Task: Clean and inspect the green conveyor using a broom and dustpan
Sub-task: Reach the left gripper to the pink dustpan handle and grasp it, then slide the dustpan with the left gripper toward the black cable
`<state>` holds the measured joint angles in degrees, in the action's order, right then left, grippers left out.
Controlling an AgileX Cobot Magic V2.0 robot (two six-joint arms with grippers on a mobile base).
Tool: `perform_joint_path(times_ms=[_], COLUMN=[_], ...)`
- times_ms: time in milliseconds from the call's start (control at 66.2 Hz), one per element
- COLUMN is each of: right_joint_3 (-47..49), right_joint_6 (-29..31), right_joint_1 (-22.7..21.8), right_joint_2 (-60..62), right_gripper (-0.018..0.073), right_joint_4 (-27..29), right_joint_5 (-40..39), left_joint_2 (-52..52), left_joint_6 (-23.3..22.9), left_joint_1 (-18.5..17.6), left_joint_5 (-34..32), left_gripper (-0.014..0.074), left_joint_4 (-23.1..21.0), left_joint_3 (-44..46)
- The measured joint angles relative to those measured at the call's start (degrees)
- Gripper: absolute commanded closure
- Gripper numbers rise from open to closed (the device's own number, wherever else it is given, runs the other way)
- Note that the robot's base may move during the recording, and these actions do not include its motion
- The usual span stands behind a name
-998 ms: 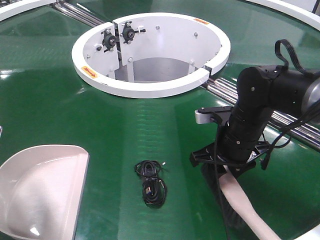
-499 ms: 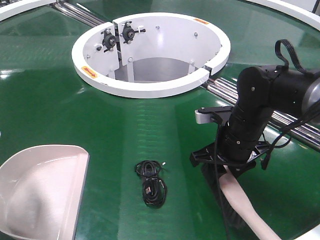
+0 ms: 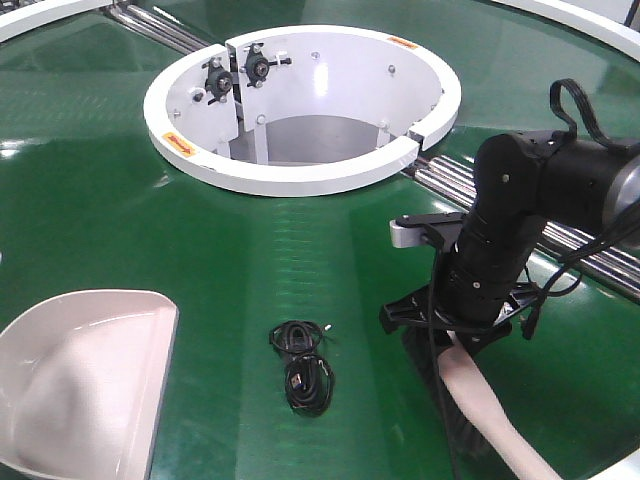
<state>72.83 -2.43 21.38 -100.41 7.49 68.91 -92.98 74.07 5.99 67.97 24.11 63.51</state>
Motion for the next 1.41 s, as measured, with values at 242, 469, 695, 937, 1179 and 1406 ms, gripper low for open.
perform_joint_path(times_ms=[242,469,695,937,1179,1406], right_joint_3=[0.0,0.0,0.0,0.0,0.0,0.0], right_joint_6=[0.0,0.0,0.0,0.0,0.0,0.0], right_joint_1=[0.0,0.0,0.0,0.0,0.0,0.0], right_joint_2=[0.0,0.0,0.0,0.0,0.0,0.0], right_gripper=[0.0565,0.0565,0.0565,0.0565,0.0565,0.0565], right_joint_4=[0.0,0.0,0.0,0.0,0.0,0.0], right_joint_5=[0.0,0.0,0.0,0.0,0.0,0.0], left_joint_2=[-3.5,-5.8,-6.2,-6.0,-4.9,-4.2], left_joint_6=[0.4,0.4,0.4,0.6,0.6,0.2], left_joint_1=[0.0,0.0,0.0,0.0,-1.0,-4.9], left_joint_5=[-1.8,-2.3,-1.3,0.0,1.3,1.3], left_gripper=[0.0038,0.0146,0.0431,0.0622,0.0621,0.0621], left_joint_4=[0.4,1.2,1.8,2.0,0.4,-1.7], left_joint_3=[0.0,0.2,0.2,0.2,3.1,4.7])
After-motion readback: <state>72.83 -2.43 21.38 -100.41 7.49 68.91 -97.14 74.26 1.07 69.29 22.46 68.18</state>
